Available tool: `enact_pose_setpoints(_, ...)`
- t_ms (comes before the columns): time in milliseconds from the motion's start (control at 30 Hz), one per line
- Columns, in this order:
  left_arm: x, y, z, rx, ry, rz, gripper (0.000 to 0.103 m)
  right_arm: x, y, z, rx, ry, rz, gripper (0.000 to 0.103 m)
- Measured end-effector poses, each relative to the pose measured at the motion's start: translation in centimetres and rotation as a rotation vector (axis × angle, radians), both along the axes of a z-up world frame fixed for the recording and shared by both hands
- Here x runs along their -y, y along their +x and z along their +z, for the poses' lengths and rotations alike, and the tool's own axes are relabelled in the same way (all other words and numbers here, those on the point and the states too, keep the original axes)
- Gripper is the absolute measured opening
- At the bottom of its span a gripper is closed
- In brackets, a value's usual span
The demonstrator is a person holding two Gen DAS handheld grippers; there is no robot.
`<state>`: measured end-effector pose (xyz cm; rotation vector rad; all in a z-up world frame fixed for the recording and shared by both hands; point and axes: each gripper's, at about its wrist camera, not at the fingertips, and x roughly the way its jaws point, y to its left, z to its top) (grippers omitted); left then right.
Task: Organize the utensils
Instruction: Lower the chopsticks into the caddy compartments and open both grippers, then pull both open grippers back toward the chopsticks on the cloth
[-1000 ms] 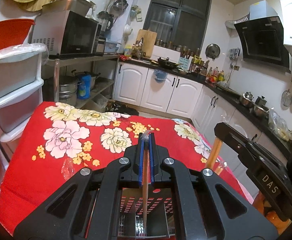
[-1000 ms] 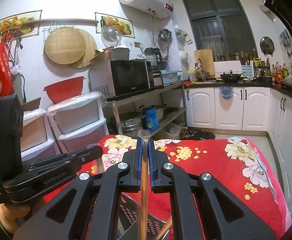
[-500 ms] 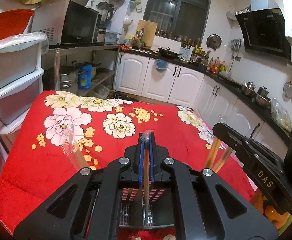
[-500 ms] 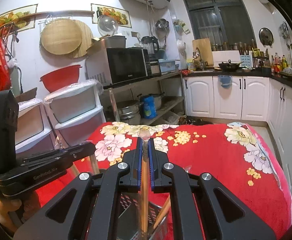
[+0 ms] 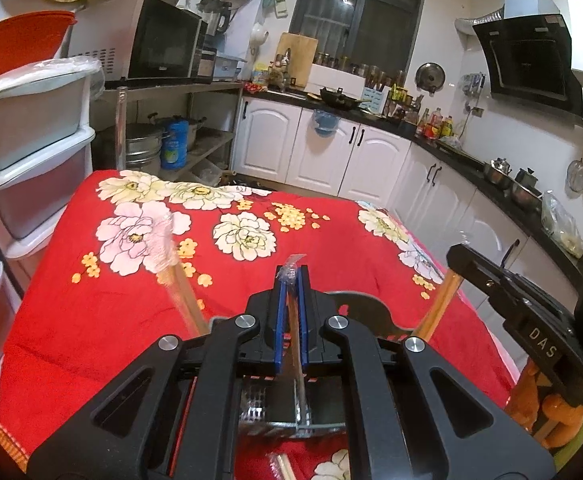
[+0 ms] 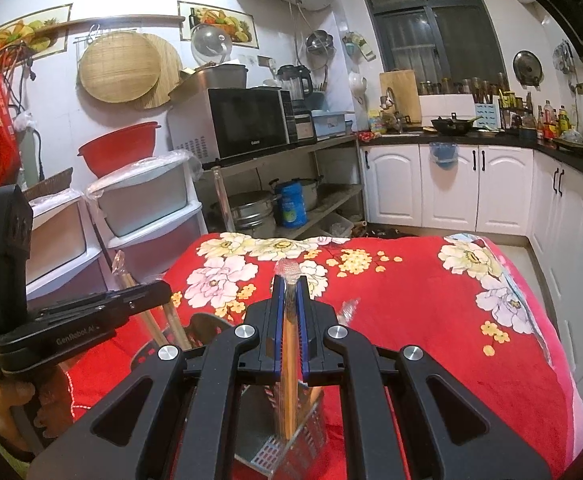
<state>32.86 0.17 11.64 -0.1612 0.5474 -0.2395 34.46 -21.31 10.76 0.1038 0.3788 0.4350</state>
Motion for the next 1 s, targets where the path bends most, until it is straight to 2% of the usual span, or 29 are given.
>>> enact_pose_setpoints(133,-0.4,-0.6,-0.2,-0.009,-0.002,0.007,0.002,0.5,-0.8,-0.1,-0.006,-0.003,-0.007,0.007)
enact_pose_setpoints(233,-0.6,-1.0,-0.4,-0.019,-0.004,0.015,0.01,0.8,-1.4,-0.1,-0.006,-0.005,-0.013,0.008)
enact_pose_setpoints(367,-1.2,-1.7,-0.5,-0.025,-0.012,0.031,0.013,1.0,-1.9,-0.1,-0.011,-0.008,-0.019,0.011)
enact_pose_setpoints(533,-1.9,-2.8,-0.1,-0.02,-0.022,0.047,0.025,1.1,-2.3,-0.1,-0.013,-0.009,-0.02,0.015)
enact_pose_setpoints(867,-2.9,-5.2,0.2,-0.014,-0.049,0.075,0.04,2.1,-5.0,-0.3,-0.009,-0.023,-0.024,0.023)
enact_pose_setpoints(933,-3.1,-5.7,0.1,-0.014,-0.049,0.078,0.044,2.1,-5.5,-0.2,-0.006,-0.028,-0.024,0.029)
enact_pose_setpoints(1000,-3.2,-6.2,0.0,-0.015,-0.046,0.083,0.048,2.1,-5.9,-0.1,-0.005,-0.032,-0.026,0.03)
